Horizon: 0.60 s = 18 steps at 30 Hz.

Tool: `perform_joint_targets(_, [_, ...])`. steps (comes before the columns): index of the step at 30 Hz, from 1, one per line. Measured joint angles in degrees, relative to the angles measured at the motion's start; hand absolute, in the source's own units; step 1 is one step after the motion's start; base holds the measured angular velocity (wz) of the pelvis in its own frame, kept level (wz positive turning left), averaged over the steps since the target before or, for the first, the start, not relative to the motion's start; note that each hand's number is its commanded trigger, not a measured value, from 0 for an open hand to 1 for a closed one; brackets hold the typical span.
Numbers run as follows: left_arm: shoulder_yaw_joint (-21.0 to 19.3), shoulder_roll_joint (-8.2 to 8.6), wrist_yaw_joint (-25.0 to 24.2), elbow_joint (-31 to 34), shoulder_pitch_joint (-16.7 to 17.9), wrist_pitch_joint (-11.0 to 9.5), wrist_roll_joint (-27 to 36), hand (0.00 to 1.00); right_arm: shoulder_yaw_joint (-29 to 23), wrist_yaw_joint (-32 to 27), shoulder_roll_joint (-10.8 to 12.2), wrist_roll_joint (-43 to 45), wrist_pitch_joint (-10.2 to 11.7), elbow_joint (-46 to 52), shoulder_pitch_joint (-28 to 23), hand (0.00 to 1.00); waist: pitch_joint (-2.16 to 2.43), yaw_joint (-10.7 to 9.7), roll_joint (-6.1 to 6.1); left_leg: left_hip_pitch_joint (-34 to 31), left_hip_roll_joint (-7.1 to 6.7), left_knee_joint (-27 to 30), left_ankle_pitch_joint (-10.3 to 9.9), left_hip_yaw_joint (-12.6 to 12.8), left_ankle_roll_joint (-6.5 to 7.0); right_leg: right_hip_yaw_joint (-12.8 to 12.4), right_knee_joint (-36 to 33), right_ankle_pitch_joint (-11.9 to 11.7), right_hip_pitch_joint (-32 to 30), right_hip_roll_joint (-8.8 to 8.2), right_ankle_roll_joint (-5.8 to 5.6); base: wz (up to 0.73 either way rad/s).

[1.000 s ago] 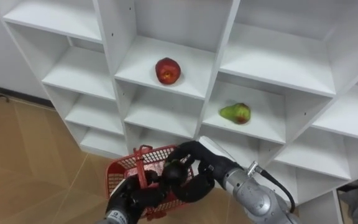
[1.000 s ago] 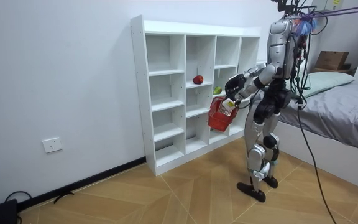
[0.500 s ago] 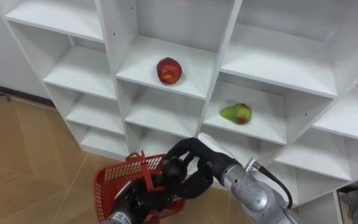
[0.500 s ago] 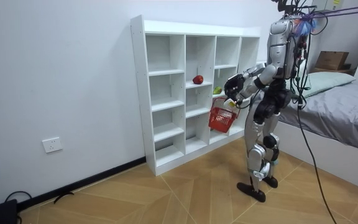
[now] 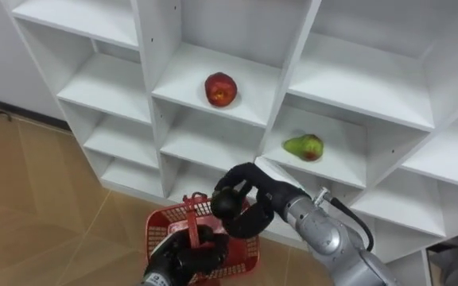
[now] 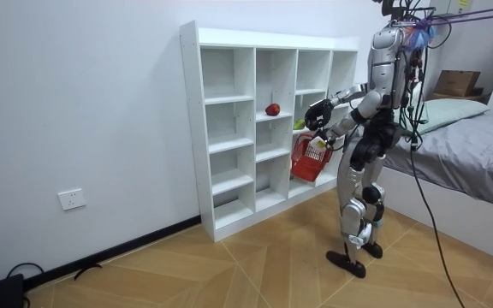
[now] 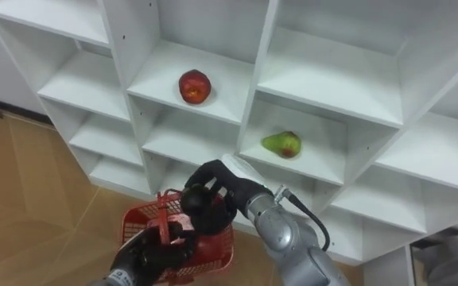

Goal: Collect fruits from the closet

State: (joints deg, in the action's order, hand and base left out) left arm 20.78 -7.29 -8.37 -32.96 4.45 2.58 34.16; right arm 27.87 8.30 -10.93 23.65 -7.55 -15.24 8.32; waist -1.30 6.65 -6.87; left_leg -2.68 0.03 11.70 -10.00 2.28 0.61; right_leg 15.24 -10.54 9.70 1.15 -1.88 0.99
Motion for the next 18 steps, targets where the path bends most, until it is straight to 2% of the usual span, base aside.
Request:
perform_joint_targets(10, [1.77,-0.28,-2.70,-0.41,0.22,0.00,-0.11,1.00,-0.74,0.50,-0.22,1.62,-0.02,-2.86,0.99,1.00,0.00,0.03,0.01,-0.71,-0.34,0.65,0.07,-0.91,0.10,0.41,0.21,0.13,-0.18,-0.20,-0.05,0.03])
perform_joint_targets(18, [2.00,-0.35,-3.71,0.05,0.30,0.02,-0.12,1.00,-2.04,-0.28,-0.15,1.58,0.05,-7.04,3.95,1.00,0.00,0.13,0.01,-0.90,-0.71,0.73,0.12,-1.60,0.19,0.85,0.10,0.31,-0.17,-0.55,-0.30,0.05])
